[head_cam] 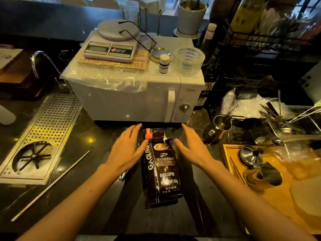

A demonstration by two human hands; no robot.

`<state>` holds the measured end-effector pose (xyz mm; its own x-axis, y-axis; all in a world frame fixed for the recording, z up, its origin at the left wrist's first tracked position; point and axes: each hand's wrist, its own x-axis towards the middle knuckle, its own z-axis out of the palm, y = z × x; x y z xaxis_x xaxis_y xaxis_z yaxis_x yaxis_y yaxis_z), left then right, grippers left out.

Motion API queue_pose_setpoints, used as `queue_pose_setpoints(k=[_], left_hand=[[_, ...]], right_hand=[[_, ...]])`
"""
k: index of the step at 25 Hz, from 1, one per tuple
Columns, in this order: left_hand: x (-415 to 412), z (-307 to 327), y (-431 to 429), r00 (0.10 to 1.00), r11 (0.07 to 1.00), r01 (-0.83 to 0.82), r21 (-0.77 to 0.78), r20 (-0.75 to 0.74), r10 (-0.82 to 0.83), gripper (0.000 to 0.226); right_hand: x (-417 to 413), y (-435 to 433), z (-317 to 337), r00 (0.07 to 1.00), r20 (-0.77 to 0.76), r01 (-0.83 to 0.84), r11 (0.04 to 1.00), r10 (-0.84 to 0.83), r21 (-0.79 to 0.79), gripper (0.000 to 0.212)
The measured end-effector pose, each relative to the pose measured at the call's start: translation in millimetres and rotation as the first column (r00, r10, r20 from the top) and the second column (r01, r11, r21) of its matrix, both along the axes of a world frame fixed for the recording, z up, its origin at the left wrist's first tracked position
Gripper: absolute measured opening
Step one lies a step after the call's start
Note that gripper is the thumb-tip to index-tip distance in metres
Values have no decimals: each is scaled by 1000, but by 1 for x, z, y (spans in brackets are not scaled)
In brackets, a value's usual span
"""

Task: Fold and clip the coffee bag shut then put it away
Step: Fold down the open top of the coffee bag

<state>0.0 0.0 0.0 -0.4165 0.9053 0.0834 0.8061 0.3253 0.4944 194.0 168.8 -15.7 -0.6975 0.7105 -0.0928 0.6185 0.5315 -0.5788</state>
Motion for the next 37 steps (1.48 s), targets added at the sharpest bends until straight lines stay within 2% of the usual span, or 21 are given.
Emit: queue_pose_setpoints(k=[4, 9, 13, 16, 18, 21, 24, 26, 32, 35, 37], left_hand=[[7, -19, 10, 970, 991, -92, -97, 214, 111, 70], [4, -37, 25, 916, 978, -152, -143, 350, 194, 67], [3, -48, 31, 837, 964, -238, -117, 479, 265, 48], [3, -56, 35, 800, 957, -250, -148, 526, 290, 16], [2, -61, 40, 779, 952, -268, -148, 548, 305, 5], [0, -63, 44, 661, 929, -336, -153, 665, 348, 10], [1, -64, 42, 489, 883, -437, -172, 779, 394, 13], [4, -64, 39, 433, 865, -475, -164, 812, 392, 14], [14, -54, 25, 448, 884, -467, -8, 860, 244, 43], [19, -46, 16, 474, 883, -466, 55, 858, 197, 46], [24, -38, 10, 447, 874, -478, 81, 880, 163, 38]], right_hand=[[-3, 6, -24, 1000, 6, -26, 987, 27, -156, 69], [-19, 14, -42, 995, -105, -27, 964, -1, -266, 52], [-33, 15, -56, 988, -140, 7, 915, -70, -404, 43], [-40, 17, -63, 984, -149, 14, 884, -94, -468, 31], [-41, 19, -68, 973, -170, 35, 834, -154, -550, 21], [-42, 19, -69, 961, -175, 58, 781, -212, -622, 16], [-42, 19, -64, 944, -190, 86, 757, -270, -647, 26], [-39, 18, -59, 919, -214, 101, 721, -332, -686, 30], [-21, 7, -34, 861, -333, 39, 704, -384, -709, 31], [-9, 1, -19, 841, -377, 12, 710, -388, -704, 38], [-1, -5, -10, 835, -390, 15, 725, -389, -689, 40]])
